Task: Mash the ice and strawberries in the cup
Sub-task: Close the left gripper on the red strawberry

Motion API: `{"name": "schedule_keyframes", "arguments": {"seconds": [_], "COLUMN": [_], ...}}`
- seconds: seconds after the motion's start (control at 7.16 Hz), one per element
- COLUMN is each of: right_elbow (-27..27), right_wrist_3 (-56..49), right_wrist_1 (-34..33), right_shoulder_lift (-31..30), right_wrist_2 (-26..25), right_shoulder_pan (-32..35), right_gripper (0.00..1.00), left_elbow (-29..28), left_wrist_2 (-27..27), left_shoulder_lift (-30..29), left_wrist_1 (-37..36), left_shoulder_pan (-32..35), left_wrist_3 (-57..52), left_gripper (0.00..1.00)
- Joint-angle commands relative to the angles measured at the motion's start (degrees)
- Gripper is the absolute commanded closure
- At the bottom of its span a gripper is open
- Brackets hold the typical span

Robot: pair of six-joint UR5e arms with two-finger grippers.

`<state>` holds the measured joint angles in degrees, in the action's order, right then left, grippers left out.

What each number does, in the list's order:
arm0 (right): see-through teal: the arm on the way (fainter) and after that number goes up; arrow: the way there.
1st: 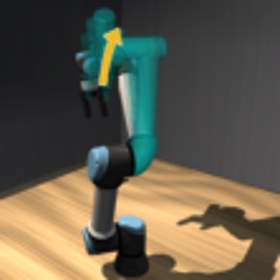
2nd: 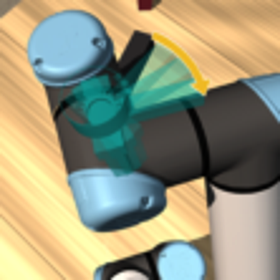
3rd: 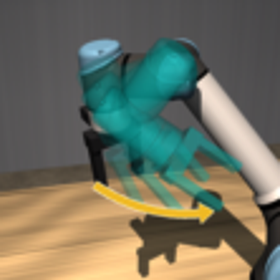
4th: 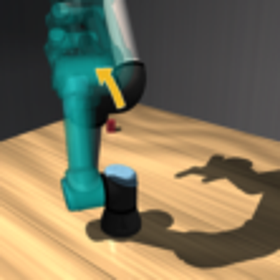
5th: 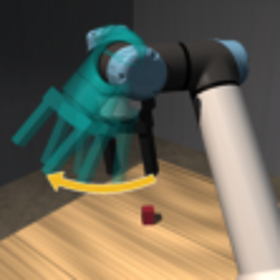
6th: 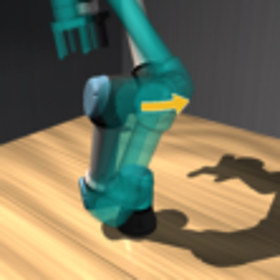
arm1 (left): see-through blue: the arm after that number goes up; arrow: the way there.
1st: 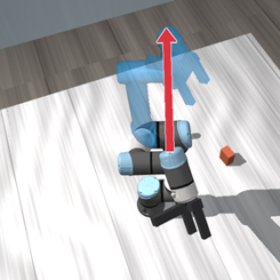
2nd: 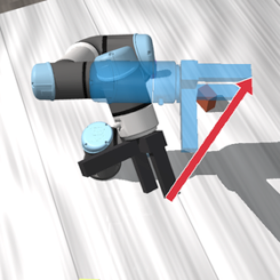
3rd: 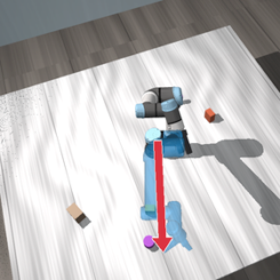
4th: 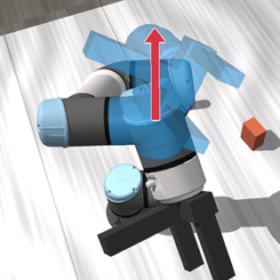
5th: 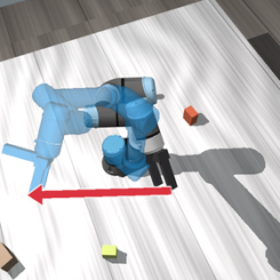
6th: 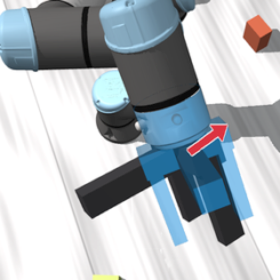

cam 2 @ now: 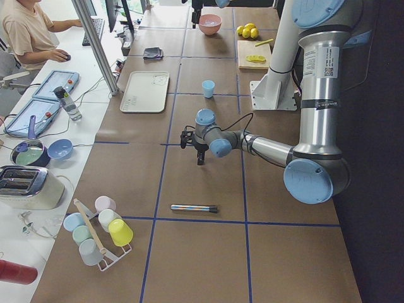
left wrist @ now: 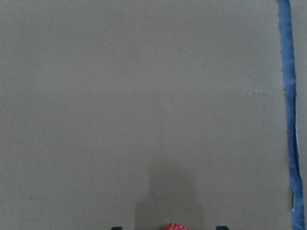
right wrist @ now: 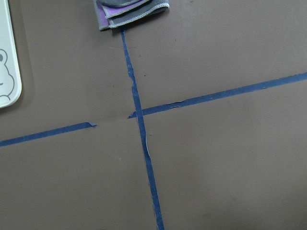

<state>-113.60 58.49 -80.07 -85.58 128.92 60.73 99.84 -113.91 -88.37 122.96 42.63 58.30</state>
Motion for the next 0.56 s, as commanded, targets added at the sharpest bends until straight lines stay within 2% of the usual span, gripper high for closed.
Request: {"name": "schedule_keyframes", "arguments": {"seconds": [0.0,0.14,0.28,0.42], "right_elbow": [0.2,0.2,0.2,0.3], "right_wrist_3": [0.0,0.0,-0.1,-0.1], "right_wrist_1": [0.0,0.0,0.0,0.0], "right_shoulder_lift": [0.1,0.2,0.2,0.3], "right_wrist_2": [0.2,0.3,0.3,0.3], "right_shoulder_pan": [0.0,0.0,0.0,0.0], "right_gripper": [0.00,0.00,0.00,0.00], "left_elbow": [-0.1,-0.1,0.0,1.3], "left_wrist_2": [-0.1,-0.1,-0.3,-0.3], "left_shoulder_lift": [0.0,0.0,0.1,-0.1], "left_wrist_1": [0.0,0.1,0.1,0.2], "left_shoulder_pan": [0.0,0.0,0.0,0.0], "left_wrist_3": [-0.1,0.0,0.2,0.4], "left_gripper": [0.46,0.68,0.95,1.00]}}
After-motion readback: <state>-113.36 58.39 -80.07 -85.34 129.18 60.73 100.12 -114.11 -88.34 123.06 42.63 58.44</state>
